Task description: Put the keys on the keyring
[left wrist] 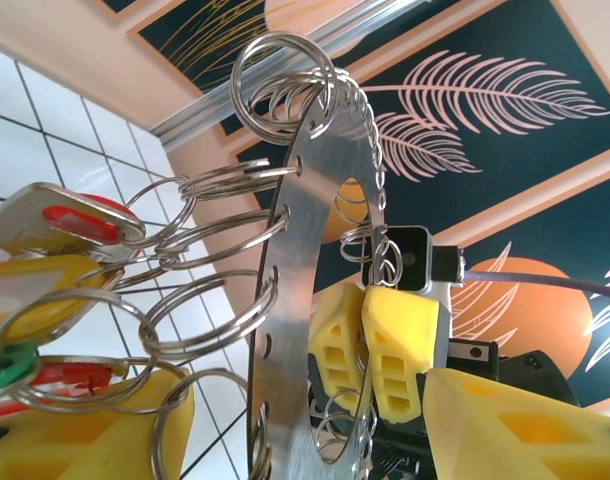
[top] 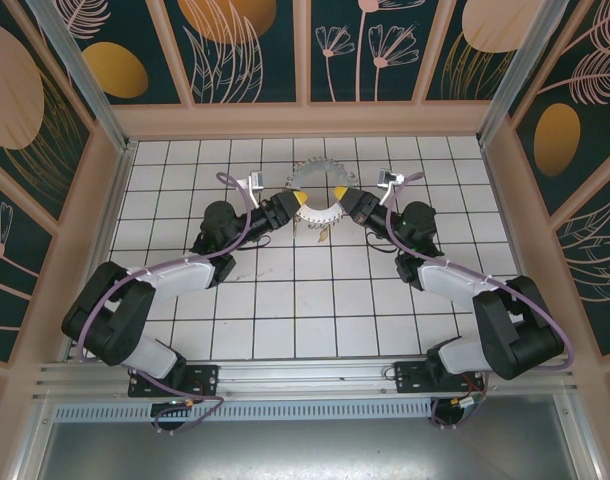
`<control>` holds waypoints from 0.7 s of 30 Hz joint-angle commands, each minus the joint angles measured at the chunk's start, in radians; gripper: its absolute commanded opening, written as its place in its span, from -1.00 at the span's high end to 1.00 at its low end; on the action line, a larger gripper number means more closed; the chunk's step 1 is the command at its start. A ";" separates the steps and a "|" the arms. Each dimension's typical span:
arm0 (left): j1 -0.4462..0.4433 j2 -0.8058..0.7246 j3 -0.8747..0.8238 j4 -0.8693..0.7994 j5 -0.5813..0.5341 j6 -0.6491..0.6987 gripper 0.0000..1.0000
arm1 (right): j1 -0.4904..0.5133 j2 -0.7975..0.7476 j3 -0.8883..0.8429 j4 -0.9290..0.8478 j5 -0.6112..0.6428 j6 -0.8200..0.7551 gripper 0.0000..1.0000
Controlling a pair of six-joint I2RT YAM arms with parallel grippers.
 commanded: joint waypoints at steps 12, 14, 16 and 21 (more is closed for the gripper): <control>0.005 -0.038 0.033 0.063 -0.030 0.047 0.70 | 0.011 -0.065 -0.005 -0.008 -0.008 -0.054 0.82; 0.005 -0.059 0.038 0.036 -0.031 0.090 0.78 | 0.011 -0.096 -0.009 -0.065 0.007 -0.103 0.75; 0.005 -0.077 0.040 0.023 -0.031 0.128 0.90 | 0.011 -0.132 -0.015 -0.127 0.029 -0.156 0.64; 0.005 -0.118 0.060 -0.014 0.003 0.256 0.94 | 0.010 -0.252 -0.052 -0.274 0.106 -0.288 0.28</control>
